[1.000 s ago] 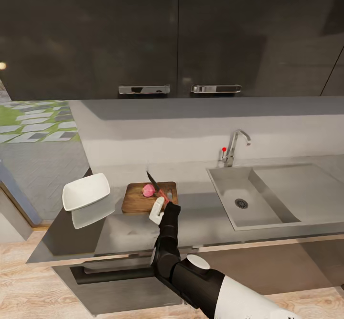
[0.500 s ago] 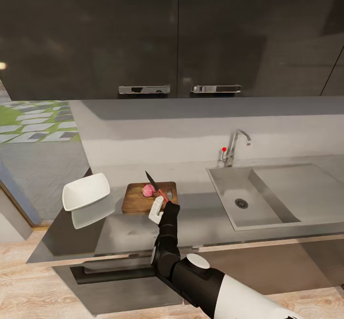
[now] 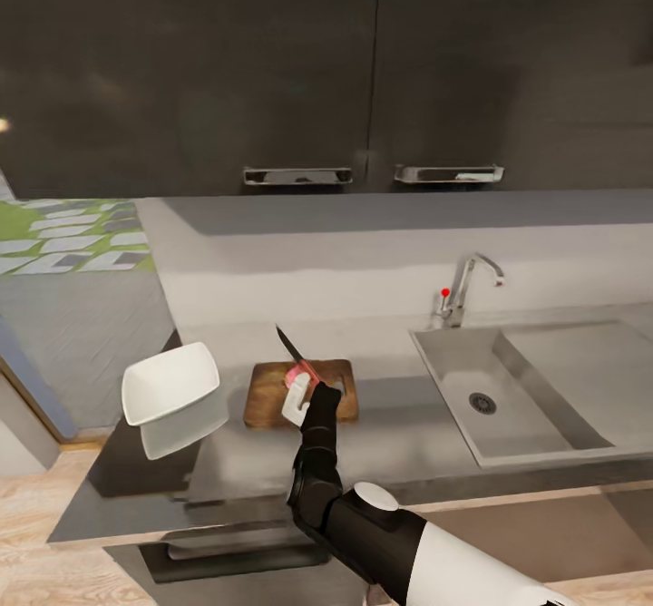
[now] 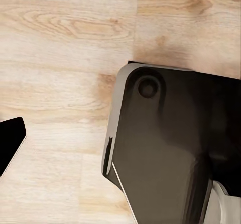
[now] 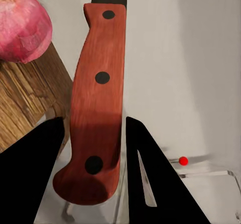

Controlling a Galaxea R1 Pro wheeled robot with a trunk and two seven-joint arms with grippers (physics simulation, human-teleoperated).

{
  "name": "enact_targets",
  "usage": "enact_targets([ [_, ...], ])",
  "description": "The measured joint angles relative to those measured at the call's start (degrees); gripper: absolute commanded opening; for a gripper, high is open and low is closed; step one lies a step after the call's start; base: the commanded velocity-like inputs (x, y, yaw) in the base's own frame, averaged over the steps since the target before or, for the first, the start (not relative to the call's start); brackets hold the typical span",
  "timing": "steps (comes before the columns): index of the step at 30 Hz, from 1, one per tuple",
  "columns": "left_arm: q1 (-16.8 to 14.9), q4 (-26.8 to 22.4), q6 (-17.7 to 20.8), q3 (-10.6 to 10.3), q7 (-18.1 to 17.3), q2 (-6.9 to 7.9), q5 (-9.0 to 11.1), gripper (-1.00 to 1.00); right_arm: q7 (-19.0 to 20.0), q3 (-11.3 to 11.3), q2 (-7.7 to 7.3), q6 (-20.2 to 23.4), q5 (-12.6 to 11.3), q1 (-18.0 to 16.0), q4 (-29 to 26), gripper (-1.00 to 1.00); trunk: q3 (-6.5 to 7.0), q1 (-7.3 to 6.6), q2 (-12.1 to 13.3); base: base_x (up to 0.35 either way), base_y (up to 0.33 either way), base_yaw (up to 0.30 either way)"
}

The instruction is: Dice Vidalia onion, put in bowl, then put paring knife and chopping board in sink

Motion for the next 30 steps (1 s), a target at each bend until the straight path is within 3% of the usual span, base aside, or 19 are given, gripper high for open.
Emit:
enact_targets([
  [17,0.0,0.0,0.0,0.0,0.0,0.00,0.0,1.00,0.3,0.0,0.01,0.0,-0.4,0.0,0.9,-1.00,0.00,0.02,0.0,0.034,0.025,0.000],
  [30,0.0,0.1,0.0,0.0,0.0,0.00,0.0,1.00,0.5,0.1,0.01,-0.2,-0.4,0.0,7.1,-1.00,0.00,0.02,0.0,0.000,0.000,0.000],
])
